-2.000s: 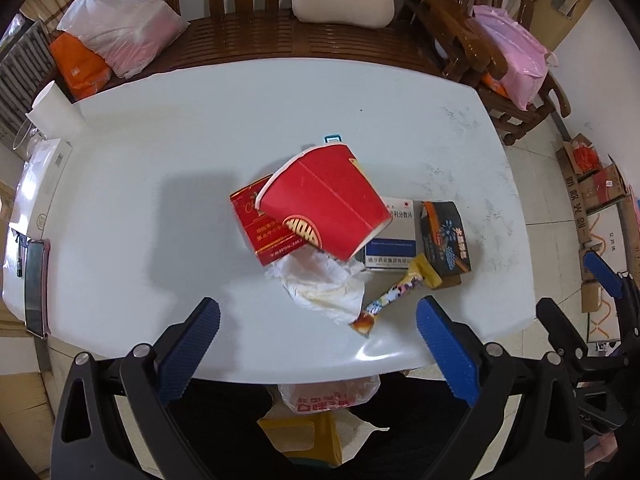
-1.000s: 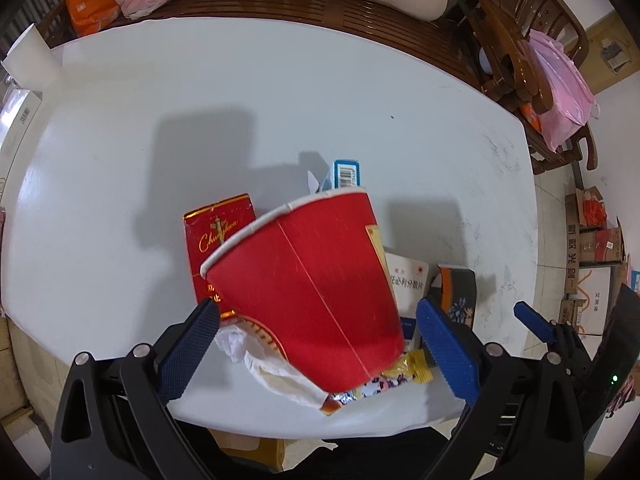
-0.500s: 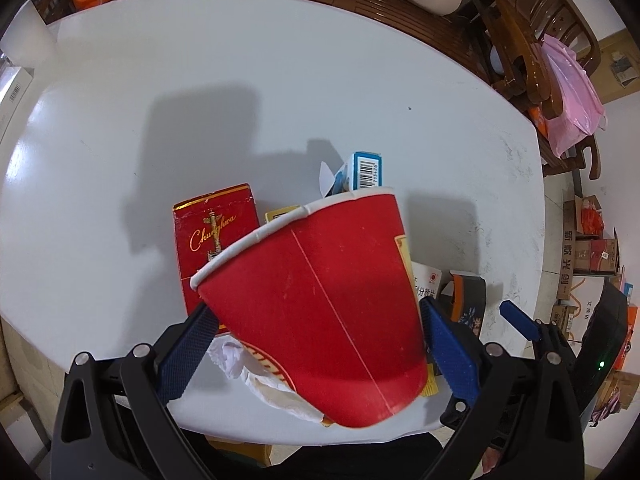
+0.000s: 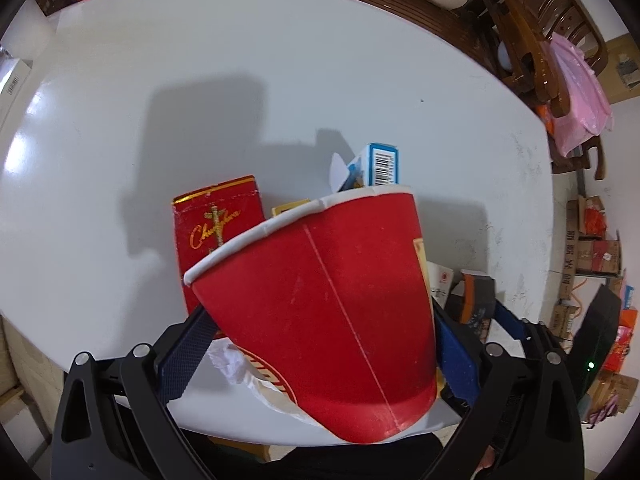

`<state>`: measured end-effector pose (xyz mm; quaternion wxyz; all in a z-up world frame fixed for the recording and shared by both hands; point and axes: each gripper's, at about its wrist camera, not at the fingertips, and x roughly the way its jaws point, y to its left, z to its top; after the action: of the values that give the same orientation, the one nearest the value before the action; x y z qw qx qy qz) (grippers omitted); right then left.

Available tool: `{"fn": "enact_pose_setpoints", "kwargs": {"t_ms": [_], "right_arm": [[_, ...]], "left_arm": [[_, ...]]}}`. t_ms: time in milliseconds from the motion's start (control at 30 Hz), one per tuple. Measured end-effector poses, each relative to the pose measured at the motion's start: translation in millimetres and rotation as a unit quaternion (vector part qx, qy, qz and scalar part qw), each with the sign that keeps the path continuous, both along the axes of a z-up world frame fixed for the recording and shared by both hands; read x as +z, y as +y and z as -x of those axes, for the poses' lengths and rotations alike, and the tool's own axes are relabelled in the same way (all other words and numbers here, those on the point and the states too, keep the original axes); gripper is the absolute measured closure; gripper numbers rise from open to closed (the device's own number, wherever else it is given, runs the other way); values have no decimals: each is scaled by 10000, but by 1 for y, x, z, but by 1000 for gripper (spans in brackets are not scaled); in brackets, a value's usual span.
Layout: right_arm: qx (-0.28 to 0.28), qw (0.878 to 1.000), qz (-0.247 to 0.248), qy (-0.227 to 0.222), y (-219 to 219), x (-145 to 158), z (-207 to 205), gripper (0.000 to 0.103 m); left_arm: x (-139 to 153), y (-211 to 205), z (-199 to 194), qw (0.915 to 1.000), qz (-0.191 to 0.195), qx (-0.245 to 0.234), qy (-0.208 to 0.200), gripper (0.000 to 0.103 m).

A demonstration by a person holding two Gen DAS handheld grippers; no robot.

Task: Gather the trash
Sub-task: 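Grasp the red paper cup with the left gripper while the right gripper grasps the black box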

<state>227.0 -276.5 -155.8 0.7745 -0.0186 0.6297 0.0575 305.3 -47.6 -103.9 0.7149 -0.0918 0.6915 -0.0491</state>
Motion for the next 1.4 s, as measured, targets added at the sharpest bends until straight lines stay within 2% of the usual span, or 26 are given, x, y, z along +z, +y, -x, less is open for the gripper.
{"fn": "enact_pose_setpoints", "kwargs": {"t_ms": [100, 267, 633, 1000, 1400], "right_arm": [[28, 10000, 34, -33, 0, -1, 3, 35], [24, 9999, 127, -82, -1, 1, 5, 45], [86, 9997, 213, -121, 9, 5, 1, 45], [96, 9998, 122, -121, 18, 8, 0, 50], [14, 9974, 330, -647, 32, 54, 12, 50]], "left_arm": [[-3, -3, -1, 9999, -14, -100, 25, 7], [-5, -5, -1, 9999, 40, -157, -2, 11], [4, -10, 1, 9993, 158, -325, -53, 34], [8, -12, 7, 9981, 13, -591, -198, 37], [44, -20, 25, 9896, -219, -1072, -938, 37]]}}
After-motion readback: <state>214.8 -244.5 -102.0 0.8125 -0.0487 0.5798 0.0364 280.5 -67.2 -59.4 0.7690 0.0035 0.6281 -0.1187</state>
